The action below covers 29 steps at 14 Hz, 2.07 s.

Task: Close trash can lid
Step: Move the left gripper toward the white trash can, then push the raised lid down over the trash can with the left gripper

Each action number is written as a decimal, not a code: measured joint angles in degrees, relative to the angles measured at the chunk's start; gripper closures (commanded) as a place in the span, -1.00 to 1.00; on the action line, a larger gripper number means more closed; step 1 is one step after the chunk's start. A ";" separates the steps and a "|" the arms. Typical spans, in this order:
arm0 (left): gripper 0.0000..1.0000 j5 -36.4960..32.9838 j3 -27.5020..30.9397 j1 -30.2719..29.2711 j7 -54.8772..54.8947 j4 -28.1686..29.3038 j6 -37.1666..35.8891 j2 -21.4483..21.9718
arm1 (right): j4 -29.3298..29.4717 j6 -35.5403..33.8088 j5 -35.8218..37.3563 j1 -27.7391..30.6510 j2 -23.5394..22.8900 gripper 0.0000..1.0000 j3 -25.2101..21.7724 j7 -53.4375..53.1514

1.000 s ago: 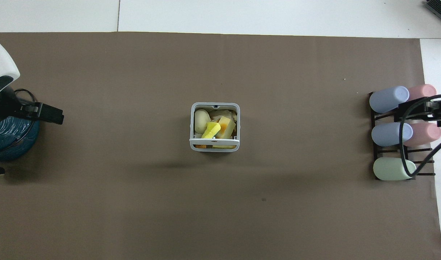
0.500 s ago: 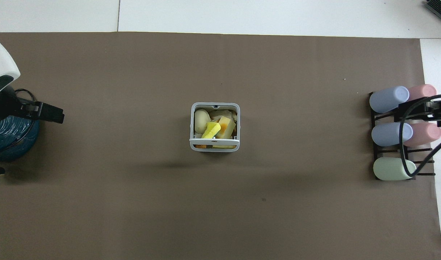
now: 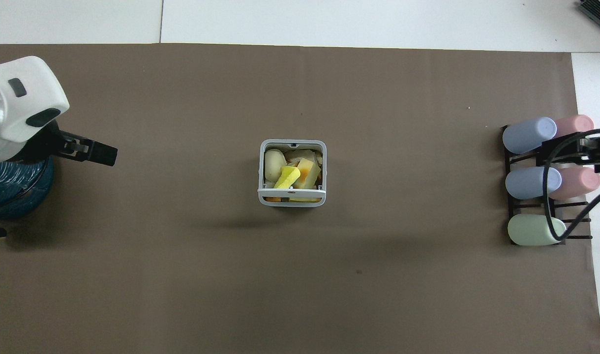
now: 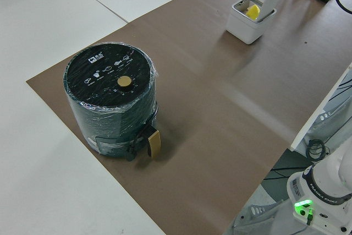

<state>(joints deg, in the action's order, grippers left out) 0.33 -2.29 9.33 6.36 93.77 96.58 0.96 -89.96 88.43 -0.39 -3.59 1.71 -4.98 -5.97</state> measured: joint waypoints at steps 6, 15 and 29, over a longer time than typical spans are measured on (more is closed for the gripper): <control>1.00 0.02 -0.38 9.77 -4.21 11.46 8.50 4.38 | -0.12 0.00 0.00 0.00 0.00 -1.00 0.00 0.00; 1.00 0.04 -0.67 25.14 -13.22 17.82 15.83 5.39 | -0.16 0.00 0.00 0.00 0.00 -1.00 0.00 0.00; 1.00 2.34 0.53 26.87 -17.21 17.10 41.70 -7.16 | -0.18 0.00 0.00 0.01 0.00 -1.00 0.00 0.00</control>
<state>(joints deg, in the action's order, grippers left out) 2.67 -1.76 36.21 -10.85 110.87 138.28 -6.20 -90.14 88.43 -0.39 -3.59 1.71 -4.98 -5.97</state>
